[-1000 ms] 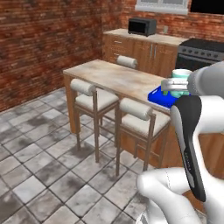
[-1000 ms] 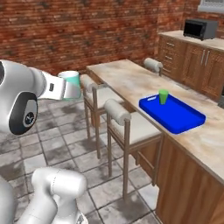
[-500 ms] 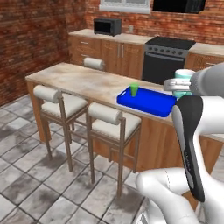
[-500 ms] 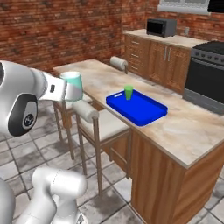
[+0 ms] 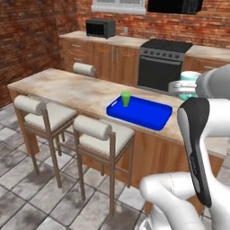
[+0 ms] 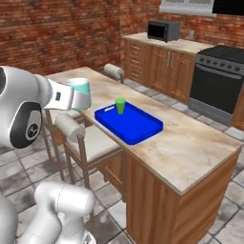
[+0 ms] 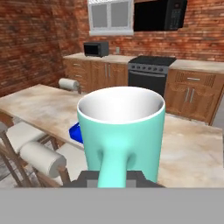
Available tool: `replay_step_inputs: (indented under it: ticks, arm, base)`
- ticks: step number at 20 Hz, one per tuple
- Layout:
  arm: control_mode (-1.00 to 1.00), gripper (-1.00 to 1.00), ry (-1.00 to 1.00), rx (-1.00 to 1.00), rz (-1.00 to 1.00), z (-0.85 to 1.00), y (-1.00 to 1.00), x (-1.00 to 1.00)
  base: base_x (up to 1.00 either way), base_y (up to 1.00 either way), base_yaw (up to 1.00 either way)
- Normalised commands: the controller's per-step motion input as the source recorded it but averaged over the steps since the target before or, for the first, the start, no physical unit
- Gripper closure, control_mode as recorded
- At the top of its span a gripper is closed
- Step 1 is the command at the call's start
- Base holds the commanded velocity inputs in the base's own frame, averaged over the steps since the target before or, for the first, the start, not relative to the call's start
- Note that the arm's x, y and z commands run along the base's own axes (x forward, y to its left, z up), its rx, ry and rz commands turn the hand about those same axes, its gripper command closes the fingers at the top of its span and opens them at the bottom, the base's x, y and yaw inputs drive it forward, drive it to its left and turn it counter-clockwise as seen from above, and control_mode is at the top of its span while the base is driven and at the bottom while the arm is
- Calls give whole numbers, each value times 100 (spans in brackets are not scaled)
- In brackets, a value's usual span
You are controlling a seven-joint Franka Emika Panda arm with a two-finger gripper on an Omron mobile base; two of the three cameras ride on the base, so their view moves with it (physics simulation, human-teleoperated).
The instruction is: There is a tray on the dining counter. Grab the cup, mug, and pitcher and place them on the tray. The pitcher may be placed next to the tray if it cannot fit the tray.
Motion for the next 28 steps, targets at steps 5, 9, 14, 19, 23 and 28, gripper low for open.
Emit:
replay_step_inputs:
  ticks: [5, 9, 14, 19, 23, 28]
  arm:
    - [100, 100, 0, 0, 0, 0, 0, 0]
    - [100, 100, 0, 0, 0, 0, 0, 0]
    - [100, 100, 0, 0, 0, 0, 0, 0]
    - [100, 100, 0, 0, 0, 0, 0, 0]
    - [100, 100, 0, 0, 0, 0, 0, 0]
    - [100, 100, 0, 0, 0, 0, 0, 0]
  base:
    - [39, -1, -18]
    - [45, 8, -22]
    - [66, 13, -13]
    - [75, 10, -3]
    - [68, 0, 0]
    - [49, 0, 0]
